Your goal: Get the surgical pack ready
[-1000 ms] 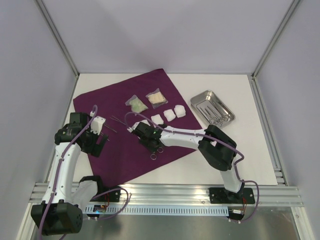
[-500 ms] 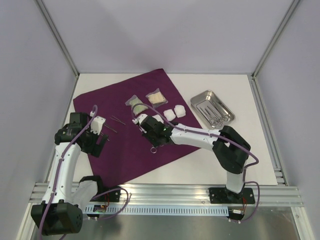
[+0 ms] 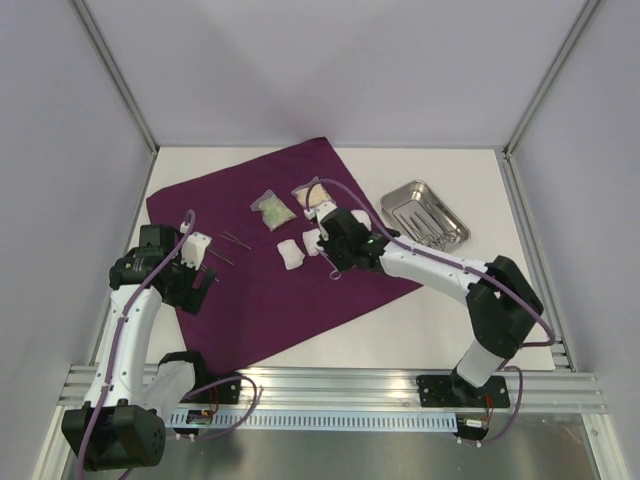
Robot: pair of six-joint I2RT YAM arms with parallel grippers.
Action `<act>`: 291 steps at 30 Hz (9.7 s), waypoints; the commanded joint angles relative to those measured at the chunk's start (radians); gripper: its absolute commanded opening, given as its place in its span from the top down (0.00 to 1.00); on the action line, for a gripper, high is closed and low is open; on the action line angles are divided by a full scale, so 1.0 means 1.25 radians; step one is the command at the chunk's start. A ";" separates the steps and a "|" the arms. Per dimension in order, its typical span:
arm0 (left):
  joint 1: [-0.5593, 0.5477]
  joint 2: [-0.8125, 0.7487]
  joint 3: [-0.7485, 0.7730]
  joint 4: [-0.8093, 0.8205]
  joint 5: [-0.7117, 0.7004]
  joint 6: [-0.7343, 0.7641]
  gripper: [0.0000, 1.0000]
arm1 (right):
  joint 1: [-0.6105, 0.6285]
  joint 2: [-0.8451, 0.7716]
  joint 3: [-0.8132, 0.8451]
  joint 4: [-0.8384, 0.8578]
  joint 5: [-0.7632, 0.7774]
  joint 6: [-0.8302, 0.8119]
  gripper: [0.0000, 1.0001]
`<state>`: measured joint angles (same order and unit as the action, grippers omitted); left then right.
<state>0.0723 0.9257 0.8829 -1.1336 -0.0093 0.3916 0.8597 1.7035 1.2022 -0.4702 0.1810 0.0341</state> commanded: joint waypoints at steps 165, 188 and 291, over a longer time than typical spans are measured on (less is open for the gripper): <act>0.000 0.187 0.291 0.128 -0.059 -0.461 0.14 | -0.126 -0.174 0.019 0.072 0.202 0.197 0.51; 0.000 0.616 0.211 0.264 -0.092 -0.722 0.35 | -0.020 -0.073 -0.094 0.121 0.189 0.266 0.53; -0.001 -0.207 0.367 0.206 0.491 -0.658 1.00 | 0.295 -0.217 0.134 0.485 -0.156 0.237 0.53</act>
<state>0.0719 0.6666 1.3121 -0.8639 0.6338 -0.3901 1.2236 1.3933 1.3010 0.1101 -0.0746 0.3103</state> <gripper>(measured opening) 0.055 0.463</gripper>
